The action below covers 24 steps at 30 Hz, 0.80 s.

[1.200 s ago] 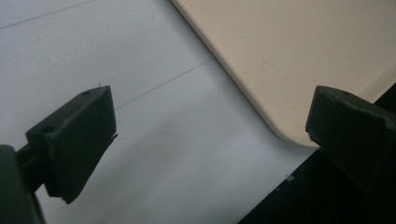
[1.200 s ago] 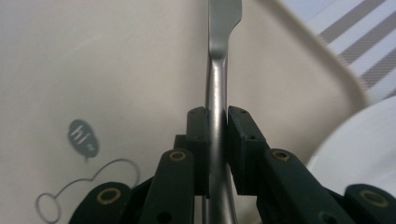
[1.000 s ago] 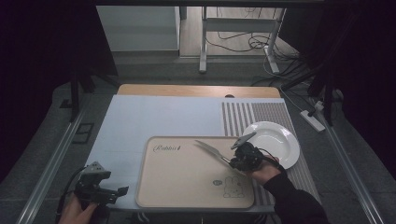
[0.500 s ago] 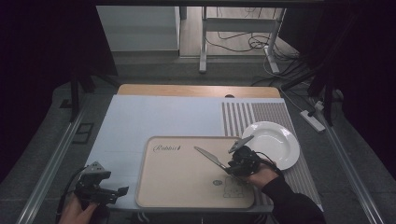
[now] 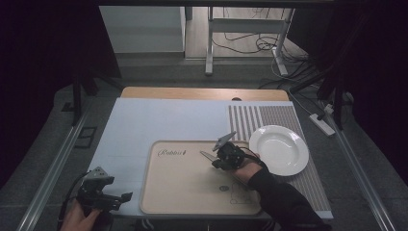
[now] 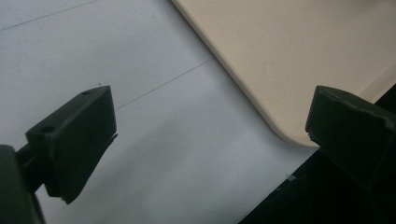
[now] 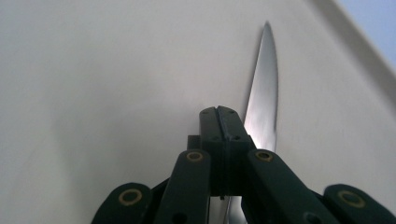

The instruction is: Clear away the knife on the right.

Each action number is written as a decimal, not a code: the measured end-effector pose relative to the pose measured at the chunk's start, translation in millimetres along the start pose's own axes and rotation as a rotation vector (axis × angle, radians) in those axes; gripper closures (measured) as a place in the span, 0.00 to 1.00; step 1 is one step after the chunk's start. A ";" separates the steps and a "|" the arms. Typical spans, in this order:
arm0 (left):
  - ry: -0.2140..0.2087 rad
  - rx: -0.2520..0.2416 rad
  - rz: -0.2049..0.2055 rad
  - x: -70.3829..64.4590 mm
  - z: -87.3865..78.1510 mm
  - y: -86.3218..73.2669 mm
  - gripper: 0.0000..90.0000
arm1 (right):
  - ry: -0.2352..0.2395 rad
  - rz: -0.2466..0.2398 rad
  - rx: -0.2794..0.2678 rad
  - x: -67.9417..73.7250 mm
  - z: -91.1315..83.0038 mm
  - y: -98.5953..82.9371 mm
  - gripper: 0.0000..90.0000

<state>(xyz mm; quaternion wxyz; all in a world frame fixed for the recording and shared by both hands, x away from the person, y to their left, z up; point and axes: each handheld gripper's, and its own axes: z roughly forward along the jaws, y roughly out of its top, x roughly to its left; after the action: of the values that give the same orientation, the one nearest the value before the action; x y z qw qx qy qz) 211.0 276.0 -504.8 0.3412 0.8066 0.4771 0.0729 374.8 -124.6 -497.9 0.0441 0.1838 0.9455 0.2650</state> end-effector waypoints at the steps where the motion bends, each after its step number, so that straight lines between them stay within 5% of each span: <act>1: 0.000 -0.001 0.000 0.0 -0.1 0.0 0.03 | 0.000 -0.008 0.000 -1.0 3.9 3.4 1.00; 7: 0.000 -0.002 0.001 0.0 -0.2 -0.2 0.03 | -0.035 -0.042 0.016 -7.2 18.9 14.1 1.00; 24: 0.005 0.004 0.000 -0.1 0.2 0.2 0.03 | -0.051 0.066 0.047 -22.5 -6.4 -19.2 1.00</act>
<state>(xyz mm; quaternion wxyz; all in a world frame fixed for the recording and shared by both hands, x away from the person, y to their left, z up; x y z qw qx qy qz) 211.2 275.8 -504.9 0.3386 0.8069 0.4783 0.0741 388.3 -151.2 -502.6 0.0549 0.2227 0.9434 0.2394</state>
